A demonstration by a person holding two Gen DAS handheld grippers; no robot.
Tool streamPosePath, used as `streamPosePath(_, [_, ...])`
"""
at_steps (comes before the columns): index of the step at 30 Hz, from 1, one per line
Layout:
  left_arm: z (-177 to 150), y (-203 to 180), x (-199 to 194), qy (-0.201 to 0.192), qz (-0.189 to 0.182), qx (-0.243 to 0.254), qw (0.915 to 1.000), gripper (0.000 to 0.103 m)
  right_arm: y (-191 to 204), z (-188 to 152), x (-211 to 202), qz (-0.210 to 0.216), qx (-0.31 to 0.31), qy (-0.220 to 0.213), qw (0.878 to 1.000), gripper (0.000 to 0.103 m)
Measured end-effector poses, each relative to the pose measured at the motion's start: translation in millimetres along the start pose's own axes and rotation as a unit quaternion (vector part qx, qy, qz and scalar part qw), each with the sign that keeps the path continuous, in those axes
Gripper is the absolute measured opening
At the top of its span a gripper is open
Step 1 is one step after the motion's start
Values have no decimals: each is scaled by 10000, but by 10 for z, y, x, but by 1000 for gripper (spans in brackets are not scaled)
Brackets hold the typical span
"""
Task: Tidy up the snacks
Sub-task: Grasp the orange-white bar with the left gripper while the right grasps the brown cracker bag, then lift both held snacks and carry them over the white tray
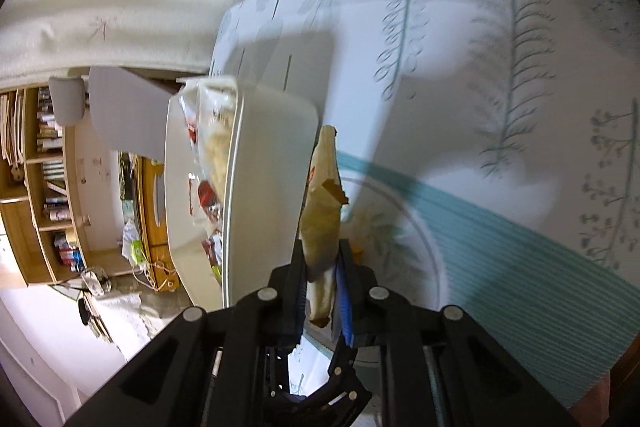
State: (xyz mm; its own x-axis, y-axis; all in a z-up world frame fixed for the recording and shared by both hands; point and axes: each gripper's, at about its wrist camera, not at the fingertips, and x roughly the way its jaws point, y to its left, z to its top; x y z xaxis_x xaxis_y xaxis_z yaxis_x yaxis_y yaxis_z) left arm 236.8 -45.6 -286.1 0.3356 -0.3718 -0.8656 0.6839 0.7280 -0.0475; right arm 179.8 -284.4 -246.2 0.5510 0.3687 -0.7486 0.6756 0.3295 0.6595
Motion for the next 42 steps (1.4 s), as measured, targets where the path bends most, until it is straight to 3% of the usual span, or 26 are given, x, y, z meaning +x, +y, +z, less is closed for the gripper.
streamPosePath(6, [24, -121, 2, 34, 89, 61, 9999, 47, -95, 86, -139, -4, 112, -74, 9999, 13])
streamPosePath(18, [88, -292, -19, 440, 538, -168, 9974, 37, -70, 189, -141, -52, -127, 412, 9991, 13])
streamPosePath(20, [111, -299, -46, 514, 574, -318, 9965, 30, -35, 204, -151, -77, -252, 553, 9981, 13])
streamPosePath(24, [113, -296, -102, 780, 620, -738, 9923, 30, 96, 235, -171, -188, -633, 812, 9945, 13])
streamPosePath(35, [72, -332, -574, 1007, 1126, -1498, 9771, 30, 463, 330, -66, -199, -1665, 1818, 9689, 13])
streamPosePath(42, [94, -134, -1123, 731, 1537, -2133, 9621, 30, 692, 190, 89, 14, -2254, 2374, 9449, 13])
